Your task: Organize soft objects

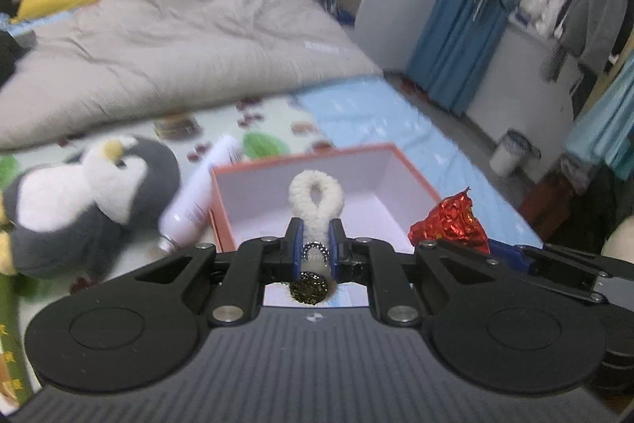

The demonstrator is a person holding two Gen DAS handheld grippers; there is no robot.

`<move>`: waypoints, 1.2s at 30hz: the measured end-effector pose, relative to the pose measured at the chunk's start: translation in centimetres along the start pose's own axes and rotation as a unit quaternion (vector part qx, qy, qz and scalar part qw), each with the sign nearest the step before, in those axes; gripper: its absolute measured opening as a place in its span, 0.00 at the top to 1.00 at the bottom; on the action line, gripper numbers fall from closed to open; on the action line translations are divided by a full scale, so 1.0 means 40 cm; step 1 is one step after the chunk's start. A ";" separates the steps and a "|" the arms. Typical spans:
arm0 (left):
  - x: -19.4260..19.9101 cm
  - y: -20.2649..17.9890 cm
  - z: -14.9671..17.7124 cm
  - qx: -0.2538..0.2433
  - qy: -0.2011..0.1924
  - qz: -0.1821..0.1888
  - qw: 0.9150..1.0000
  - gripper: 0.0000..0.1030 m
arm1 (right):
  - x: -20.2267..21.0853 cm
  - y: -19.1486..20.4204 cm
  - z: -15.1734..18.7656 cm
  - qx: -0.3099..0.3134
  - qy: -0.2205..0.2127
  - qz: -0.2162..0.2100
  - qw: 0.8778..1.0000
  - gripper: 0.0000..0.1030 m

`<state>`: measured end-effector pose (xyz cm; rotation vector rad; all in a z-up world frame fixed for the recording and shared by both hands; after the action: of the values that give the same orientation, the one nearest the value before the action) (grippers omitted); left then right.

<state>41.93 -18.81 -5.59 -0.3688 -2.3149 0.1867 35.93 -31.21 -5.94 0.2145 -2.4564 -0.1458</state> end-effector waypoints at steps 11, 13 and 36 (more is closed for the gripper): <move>-0.217 0.002 0.097 -0.010 0.098 0.009 0.995 0.84 | -0.144 -0.093 0.123 -0.036 0.086 0.018 0.995 0.77; -0.230 0.003 0.105 -0.010 0.103 0.009 0.995 0.84 | -0.154 -0.101 0.139 -0.041 0.094 0.021 0.994 0.77; 0.085 -0.041 0.022 -0.041 0.012 0.017 0.999 0.50 | 0.089 -0.059 0.039 -0.051 -0.004 0.032 0.998 0.49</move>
<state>38.71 -19.30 -3.47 -0.4488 -2.2977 0.1034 32.50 -34.14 -5.35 0.0901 -2.4531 -0.2437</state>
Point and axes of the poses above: each gripper's, at about its wrist camera, not at the fingertips, and x roughly against the way its jaws point, y to its left, z to its underside, the point moved 6 cm from there along -x, roughly the way its jaws point
